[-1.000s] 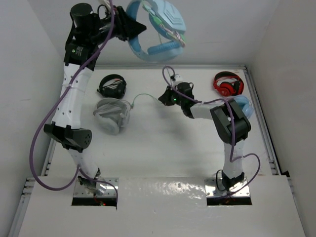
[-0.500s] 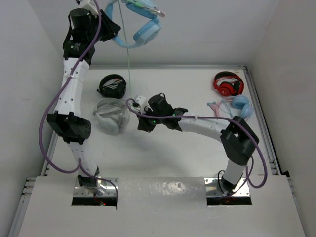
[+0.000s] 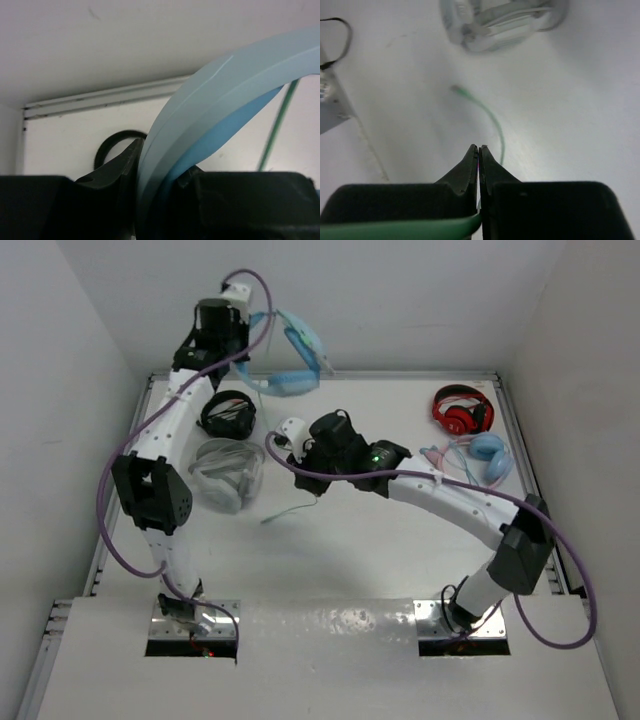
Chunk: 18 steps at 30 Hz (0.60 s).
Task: Wrap the headphones
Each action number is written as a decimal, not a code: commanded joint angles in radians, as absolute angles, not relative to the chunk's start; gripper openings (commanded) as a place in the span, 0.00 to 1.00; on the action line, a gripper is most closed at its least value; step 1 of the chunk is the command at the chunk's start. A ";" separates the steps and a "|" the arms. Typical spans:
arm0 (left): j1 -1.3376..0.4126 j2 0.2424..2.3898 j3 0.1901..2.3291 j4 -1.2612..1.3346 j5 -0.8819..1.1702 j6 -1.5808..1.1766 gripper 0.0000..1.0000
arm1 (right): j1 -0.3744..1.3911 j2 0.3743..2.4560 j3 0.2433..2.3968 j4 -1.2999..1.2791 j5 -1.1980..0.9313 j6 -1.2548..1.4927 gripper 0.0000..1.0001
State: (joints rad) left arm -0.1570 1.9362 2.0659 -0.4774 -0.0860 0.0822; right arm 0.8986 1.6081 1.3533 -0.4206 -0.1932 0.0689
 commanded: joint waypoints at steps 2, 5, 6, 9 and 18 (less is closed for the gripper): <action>-0.257 1.818 1.833 -0.154 -0.262 0.553 0.00 | 0.939 1.454 1.450 -0.469 0.074 -0.147 0.00; -0.300 1.735 1.635 -0.100 -0.239 0.674 0.00 | 0.936 1.434 1.418 -0.414 0.464 -0.254 0.00; -0.310 1.720 1.600 -0.097 -0.233 0.699 0.00 | 0.936 1.430 1.413 -0.407 0.532 -0.279 0.00; -0.348 1.668 1.490 -0.091 -0.221 0.779 0.00 | 0.913 1.404 1.391 -0.364 0.669 -0.339 0.00; -0.434 1.562 1.347 -0.270 -0.051 0.819 0.00 | 0.755 1.296 1.235 -0.147 0.674 -0.318 0.00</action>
